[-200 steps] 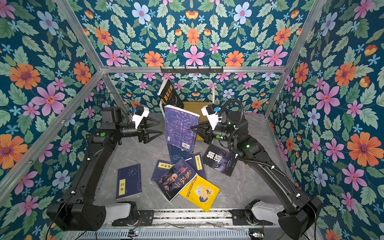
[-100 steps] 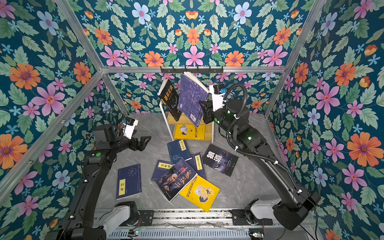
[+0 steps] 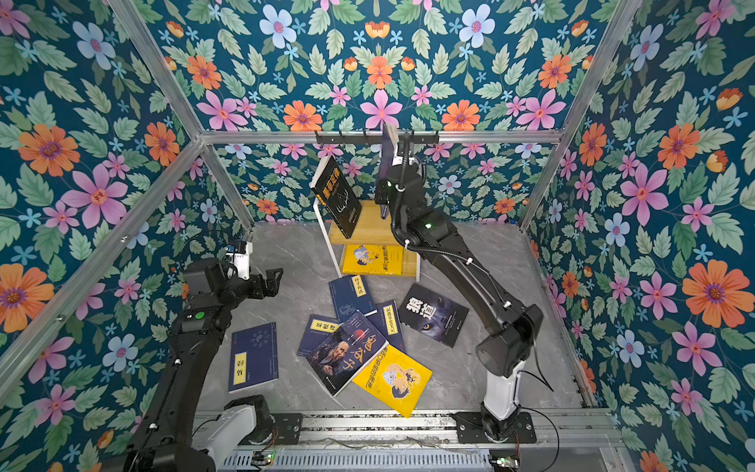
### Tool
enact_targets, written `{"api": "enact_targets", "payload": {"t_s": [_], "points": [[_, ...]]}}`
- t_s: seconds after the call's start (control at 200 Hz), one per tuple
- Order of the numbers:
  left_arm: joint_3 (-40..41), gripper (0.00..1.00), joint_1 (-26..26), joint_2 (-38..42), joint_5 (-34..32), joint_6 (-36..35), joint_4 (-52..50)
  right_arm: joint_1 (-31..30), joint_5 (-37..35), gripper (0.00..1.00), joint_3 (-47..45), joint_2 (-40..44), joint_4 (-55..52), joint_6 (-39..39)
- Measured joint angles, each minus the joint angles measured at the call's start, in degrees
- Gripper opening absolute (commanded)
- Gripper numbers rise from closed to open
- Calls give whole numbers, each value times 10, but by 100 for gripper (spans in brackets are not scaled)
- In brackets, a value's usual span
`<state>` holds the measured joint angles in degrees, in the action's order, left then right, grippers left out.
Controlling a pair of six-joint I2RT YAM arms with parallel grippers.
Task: Stacking books/files
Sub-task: Place the book on the bookshelf.
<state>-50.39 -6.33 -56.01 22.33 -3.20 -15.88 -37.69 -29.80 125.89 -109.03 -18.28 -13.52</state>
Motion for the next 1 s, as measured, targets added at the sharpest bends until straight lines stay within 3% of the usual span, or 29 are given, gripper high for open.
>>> {"api": "enact_targets", "payload": {"t_s": [0.125,0.26,0.815,1.0], "points": [[-1,100,-1,-4,4,2,6,-11,-23,0,105,-76,-68,-16],[-1,100,-3,-4,5,6,9,-27,-40,0,161,-125,-107,-17],[0,100,-4,-9,16,16,13,-46,-53,0,192,-173,-139,-34],[2,100,-4,-7,17,17,15,-61,-48,5,193,-177,-132,-33]]}}
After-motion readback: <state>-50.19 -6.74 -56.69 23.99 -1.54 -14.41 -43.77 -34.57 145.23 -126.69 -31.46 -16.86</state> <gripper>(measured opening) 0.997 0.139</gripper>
